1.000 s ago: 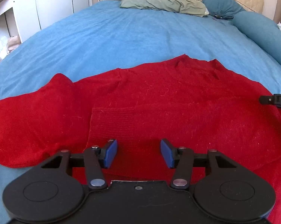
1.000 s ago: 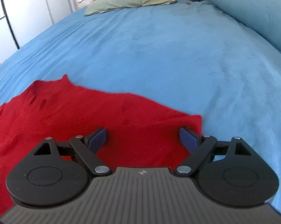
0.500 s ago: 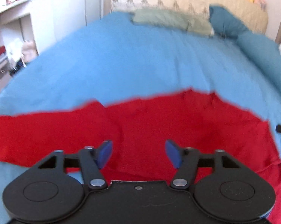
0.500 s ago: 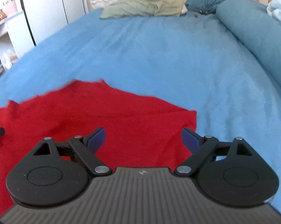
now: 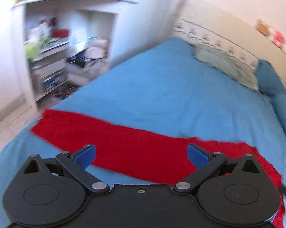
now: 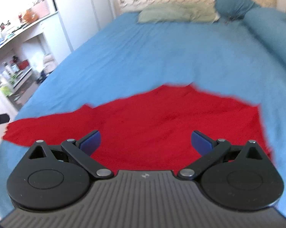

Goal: Fold small clothes

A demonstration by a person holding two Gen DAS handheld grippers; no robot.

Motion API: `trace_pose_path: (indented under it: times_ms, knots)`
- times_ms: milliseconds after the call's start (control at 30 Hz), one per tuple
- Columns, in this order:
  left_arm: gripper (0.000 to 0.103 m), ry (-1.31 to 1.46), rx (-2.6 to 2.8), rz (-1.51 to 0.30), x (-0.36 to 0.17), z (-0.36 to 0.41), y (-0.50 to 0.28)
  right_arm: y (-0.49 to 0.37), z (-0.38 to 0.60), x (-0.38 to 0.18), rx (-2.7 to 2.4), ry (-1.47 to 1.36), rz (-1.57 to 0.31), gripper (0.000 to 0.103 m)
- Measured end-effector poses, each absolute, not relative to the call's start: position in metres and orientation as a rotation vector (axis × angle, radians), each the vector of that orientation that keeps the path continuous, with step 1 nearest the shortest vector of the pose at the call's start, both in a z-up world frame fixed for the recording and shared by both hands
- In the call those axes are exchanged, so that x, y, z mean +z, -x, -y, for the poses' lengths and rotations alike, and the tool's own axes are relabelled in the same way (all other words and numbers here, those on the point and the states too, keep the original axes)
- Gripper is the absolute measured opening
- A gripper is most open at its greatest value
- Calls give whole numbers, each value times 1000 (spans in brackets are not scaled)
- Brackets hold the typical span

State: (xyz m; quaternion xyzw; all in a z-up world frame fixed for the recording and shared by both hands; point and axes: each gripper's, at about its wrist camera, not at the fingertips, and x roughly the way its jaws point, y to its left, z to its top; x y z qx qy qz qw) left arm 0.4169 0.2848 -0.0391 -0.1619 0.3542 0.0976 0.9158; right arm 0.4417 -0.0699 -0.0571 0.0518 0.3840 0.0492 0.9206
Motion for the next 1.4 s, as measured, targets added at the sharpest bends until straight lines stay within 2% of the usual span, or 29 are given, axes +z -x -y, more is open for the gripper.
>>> trace_pose_path:
  times_ms: [100, 267, 400, 567, 667, 700, 733, 900, 1100, 1267, 1400]
  knots:
    - [100, 363, 258, -756, -60, -333, -415, -433, 20, -78, 132, -123, -831, 103]
    - [84, 504, 314, -792, -103, -402, -418, -424, -41, -106, 134, -144, -874, 103]
    - [58, 569, 347, -807, -134, -430, -434, -419, -76, -124, 99, -135, -886, 103]
    - [52, 558, 367, -780, -140, -432, -447, -411, -98, -137, 85, -90, -881, 103]
    - [31, 519, 390, -777, -143, -433, -456, -414, -95, -139, 89, -73, -870, 103]
    - [18, 515, 397, -776, -144, -434, -459, -415, -95, -139, 91, -64, -869, 103]
    - [9, 517, 399, -776, -145, -436, -463, -416, -95, -139, 91, -56, -867, 103]
    - [5, 471, 409, -773, -138, -427, -472, -423, -84, -134, 80, -49, -841, 103]
    - [5, 362, 365, -703, -100, -390, -478, -433, -55, -128, 44, -91, -819, 103]
    - [5, 174, 223, -608, -48, -312, -490, -440, -15, -115, 10, -133, -796, 103]
    - [5, 6, 9, -540, -15, -209, -496, -444, 33, -99, -28, -172, -754, 103]
